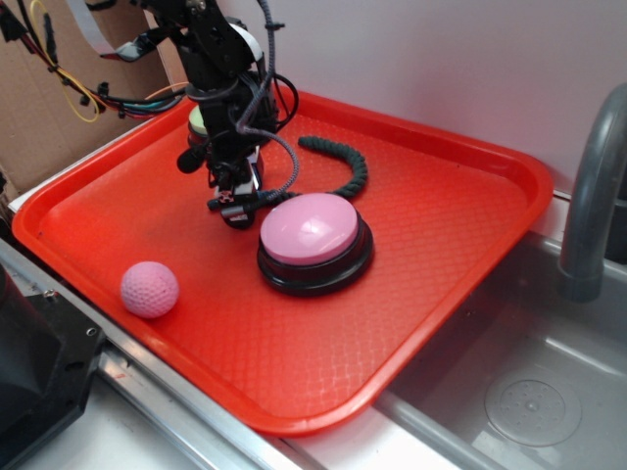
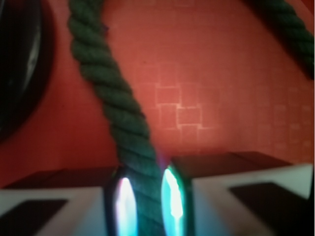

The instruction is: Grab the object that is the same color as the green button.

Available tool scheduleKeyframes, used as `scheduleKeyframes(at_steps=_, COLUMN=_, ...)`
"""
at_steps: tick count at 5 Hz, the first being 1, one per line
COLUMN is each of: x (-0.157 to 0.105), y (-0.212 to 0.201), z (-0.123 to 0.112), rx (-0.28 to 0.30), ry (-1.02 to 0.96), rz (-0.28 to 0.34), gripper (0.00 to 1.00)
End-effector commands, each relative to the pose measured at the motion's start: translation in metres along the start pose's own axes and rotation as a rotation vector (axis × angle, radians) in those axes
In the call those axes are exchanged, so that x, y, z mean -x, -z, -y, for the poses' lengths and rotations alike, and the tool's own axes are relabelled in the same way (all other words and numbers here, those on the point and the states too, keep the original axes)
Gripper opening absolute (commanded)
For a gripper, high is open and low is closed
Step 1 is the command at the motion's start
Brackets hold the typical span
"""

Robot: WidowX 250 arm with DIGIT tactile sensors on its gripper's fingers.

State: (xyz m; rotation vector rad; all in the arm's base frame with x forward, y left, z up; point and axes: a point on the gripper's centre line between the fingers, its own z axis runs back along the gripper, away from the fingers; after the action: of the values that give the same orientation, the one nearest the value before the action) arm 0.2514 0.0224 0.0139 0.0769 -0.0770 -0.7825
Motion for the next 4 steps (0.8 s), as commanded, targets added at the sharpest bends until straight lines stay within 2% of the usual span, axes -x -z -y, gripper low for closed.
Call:
scheduleKeyframes(at_steps=1, x=-0.003, y=-0.019, z=-0.004, rx=-0.031, ry=-0.094, rz=0.011, gripper=0.0)
scheduleKeyframes(at_steps=3, x=-0.007, y=-0.088, z=-0.008, rx=-0.018, ry=-0.516, rz=-0.042, gripper=0.0)
scheduleKeyframes(at_steps=4, x=0.005, y=-0.133, z=-0.004, rx=-0.019, ry=-0.725, rz=-0.05, gripper=0.0)
